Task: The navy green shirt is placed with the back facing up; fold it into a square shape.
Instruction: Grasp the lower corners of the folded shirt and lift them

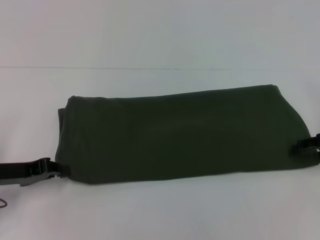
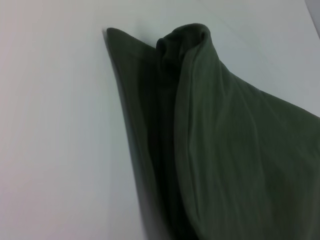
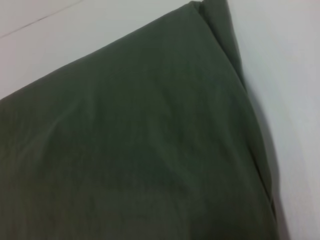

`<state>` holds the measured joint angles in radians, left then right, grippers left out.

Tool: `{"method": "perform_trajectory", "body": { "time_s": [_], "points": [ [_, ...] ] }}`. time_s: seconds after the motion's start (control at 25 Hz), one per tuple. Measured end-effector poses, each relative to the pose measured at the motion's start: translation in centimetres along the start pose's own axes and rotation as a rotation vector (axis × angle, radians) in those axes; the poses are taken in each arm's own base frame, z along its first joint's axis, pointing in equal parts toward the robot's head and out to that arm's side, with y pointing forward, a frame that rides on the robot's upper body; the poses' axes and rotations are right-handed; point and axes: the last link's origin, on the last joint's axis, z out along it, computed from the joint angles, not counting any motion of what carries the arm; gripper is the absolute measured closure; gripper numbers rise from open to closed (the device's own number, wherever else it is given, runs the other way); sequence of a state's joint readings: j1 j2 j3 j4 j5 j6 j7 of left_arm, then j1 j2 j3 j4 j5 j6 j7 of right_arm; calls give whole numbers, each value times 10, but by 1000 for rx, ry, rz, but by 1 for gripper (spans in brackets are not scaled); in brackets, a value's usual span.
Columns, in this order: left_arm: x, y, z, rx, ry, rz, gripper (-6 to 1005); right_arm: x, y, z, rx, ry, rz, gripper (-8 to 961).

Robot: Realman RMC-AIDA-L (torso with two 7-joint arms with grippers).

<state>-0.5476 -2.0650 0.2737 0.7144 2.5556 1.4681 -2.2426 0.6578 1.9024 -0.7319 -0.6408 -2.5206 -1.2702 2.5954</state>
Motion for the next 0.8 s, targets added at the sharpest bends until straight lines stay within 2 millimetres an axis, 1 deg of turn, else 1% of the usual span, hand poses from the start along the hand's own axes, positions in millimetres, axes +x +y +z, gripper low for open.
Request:
{"method": "perform_trajectory", "body": {
  "time_s": [0.2,0.4,0.8],
  "points": [
    [0,0,0,0,0,0,981,1,0,0,0,-1,-6,124],
    [0,0,0,-1,0,0,981,1,-1,1,3,-1,-3,351],
    [0,0,-1,-2,-1,2,982,1,-2,0,4,5,-2,768]
  ]
}}
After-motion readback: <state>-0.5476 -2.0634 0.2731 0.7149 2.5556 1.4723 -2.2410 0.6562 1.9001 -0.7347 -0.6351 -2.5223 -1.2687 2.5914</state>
